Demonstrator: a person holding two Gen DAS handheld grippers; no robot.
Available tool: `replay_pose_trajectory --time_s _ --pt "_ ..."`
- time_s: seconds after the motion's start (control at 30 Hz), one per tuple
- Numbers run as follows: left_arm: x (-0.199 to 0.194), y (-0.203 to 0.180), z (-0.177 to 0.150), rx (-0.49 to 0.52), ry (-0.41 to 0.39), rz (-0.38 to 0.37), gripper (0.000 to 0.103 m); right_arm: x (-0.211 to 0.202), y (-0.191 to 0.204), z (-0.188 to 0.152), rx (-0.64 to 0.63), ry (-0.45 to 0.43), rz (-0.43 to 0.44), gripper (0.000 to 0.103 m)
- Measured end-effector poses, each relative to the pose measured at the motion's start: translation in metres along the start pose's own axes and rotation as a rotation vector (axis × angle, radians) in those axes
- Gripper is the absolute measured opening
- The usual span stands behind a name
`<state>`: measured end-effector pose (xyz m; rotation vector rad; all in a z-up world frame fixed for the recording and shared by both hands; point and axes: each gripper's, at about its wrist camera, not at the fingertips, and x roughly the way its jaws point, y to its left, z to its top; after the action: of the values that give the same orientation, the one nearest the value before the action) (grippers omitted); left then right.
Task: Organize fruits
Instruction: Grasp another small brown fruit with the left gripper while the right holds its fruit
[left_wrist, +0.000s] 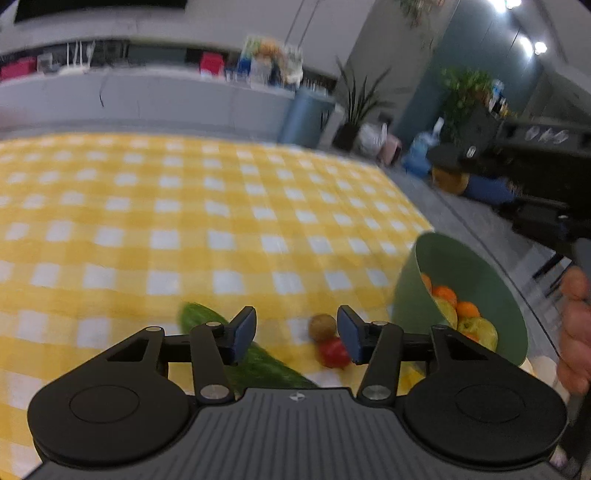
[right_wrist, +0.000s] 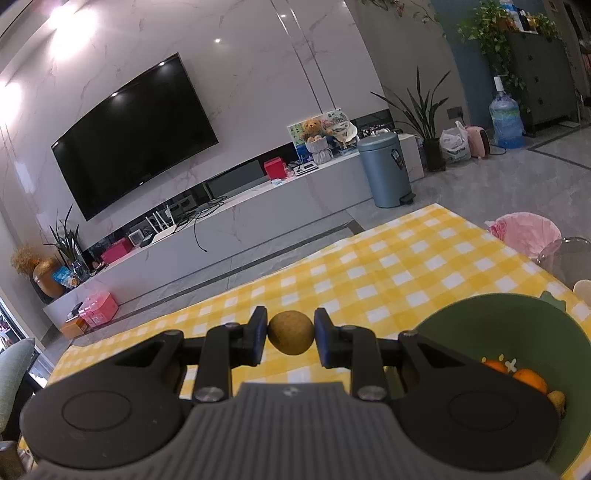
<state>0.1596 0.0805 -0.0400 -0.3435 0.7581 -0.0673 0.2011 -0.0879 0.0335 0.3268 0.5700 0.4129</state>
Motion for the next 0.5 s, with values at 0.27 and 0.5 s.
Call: replay_pose_trajectory --time_s 0.27,0.5 --pt "0.045 -0.030 0.000 0.084 0.083 0.067 0.054 0.000 -0.012 0.000 0.048 0.028 0.056 0.024" --pt "0.069 -0.037 -0.004 0.105 0.126 0.143 0.053 0.001 -0.017 0.001 0.061 0.036 0.061 0.024"
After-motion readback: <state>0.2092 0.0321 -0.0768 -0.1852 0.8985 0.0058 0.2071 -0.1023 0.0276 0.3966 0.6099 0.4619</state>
